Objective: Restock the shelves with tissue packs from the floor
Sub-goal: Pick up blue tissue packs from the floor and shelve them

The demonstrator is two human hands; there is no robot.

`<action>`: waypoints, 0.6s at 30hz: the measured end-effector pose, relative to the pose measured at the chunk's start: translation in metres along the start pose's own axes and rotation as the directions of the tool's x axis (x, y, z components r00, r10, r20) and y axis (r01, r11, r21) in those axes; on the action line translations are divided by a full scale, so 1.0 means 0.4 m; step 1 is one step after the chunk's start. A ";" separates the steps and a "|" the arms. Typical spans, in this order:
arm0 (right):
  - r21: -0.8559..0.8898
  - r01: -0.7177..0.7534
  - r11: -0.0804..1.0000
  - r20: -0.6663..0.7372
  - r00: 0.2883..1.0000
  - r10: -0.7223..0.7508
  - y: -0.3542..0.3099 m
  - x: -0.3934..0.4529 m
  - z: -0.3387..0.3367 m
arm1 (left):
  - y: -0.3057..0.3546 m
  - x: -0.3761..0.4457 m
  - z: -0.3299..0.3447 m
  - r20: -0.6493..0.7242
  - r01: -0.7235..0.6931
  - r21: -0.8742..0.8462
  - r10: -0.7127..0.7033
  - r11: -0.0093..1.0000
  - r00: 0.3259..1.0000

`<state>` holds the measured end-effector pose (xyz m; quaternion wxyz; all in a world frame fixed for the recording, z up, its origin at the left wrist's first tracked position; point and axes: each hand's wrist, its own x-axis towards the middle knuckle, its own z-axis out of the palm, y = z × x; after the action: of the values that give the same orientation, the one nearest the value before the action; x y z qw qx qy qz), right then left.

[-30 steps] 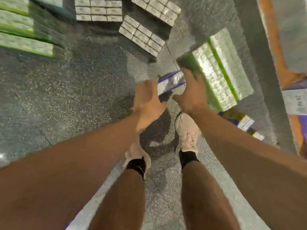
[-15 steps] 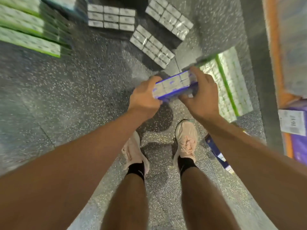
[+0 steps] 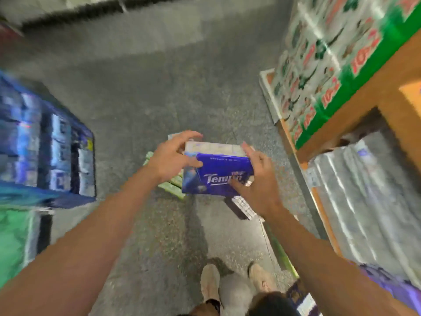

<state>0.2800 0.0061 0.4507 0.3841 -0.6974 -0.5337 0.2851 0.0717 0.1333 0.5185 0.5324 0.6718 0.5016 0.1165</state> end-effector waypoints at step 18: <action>0.757 0.446 0.477 0.180 0.559 -0.809 -1.224 -0.347 0.205 | 0.338 -1.399 -0.481 -0.978 -0.020 0.019 0.023 1.000 0.206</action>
<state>-0.0808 -0.0425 0.8159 0.5143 -0.1576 -0.7113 0.4526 -0.2495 -0.1884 0.9206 0.0950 0.4558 0.7157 0.5206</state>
